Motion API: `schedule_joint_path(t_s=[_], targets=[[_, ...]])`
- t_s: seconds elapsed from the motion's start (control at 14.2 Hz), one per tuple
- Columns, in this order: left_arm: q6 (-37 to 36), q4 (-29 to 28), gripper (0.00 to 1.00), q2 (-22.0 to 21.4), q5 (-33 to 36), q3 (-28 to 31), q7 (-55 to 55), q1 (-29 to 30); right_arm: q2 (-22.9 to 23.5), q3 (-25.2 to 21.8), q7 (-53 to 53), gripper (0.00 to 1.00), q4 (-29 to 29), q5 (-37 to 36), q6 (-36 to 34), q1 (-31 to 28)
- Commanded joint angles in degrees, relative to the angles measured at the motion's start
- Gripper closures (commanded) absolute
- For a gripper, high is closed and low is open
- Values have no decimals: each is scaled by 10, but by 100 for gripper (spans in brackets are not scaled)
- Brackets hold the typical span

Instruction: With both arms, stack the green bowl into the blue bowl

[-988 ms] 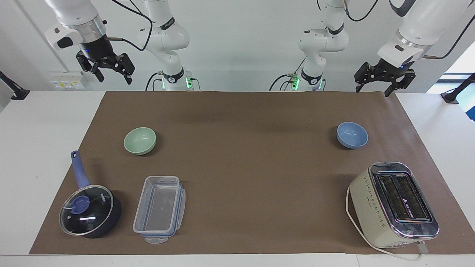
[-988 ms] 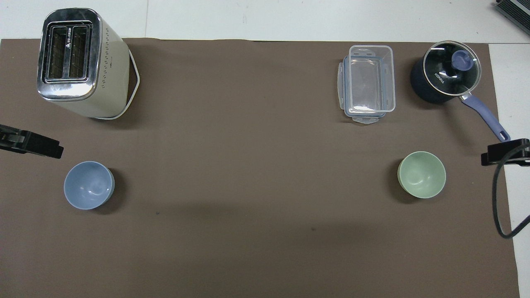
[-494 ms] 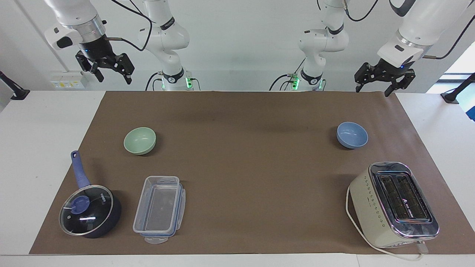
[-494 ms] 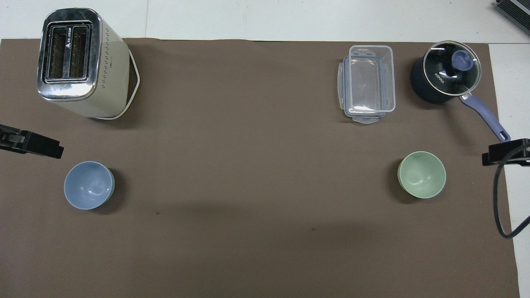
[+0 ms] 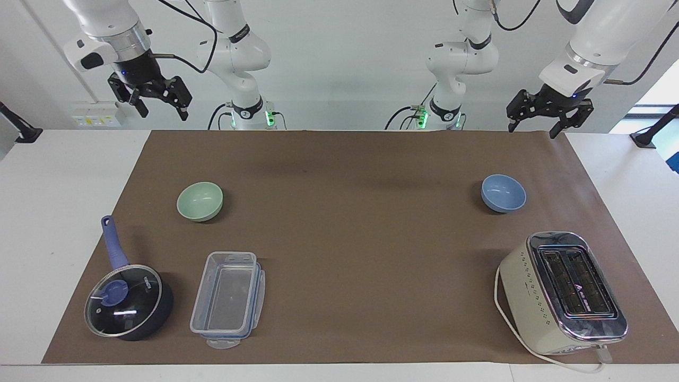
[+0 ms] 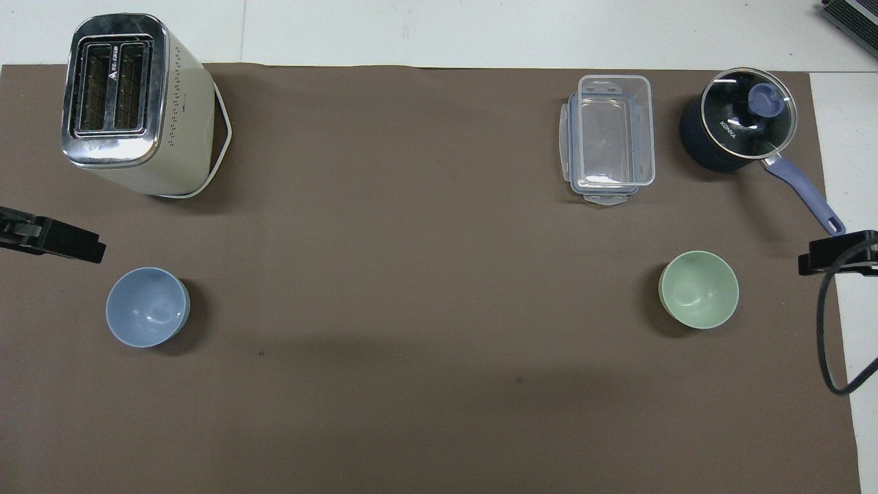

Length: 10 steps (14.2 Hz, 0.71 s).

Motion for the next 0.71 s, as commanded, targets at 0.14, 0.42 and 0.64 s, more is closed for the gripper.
schedule_joint_path(t_s=[0.14,0.42,0.64], targets=[[6,-27,0,-19,-15,1,2,14,-18,-3,-13,0,-19,-1,-4,0],[11,-34,0,-22,-16,2,4,18,-18,-4,-13,0,-19,-1,-2,0],[30,-69,0,-36,-38,1,13,45,-18,-4,-13,0,-19,-1,-3,-1]])
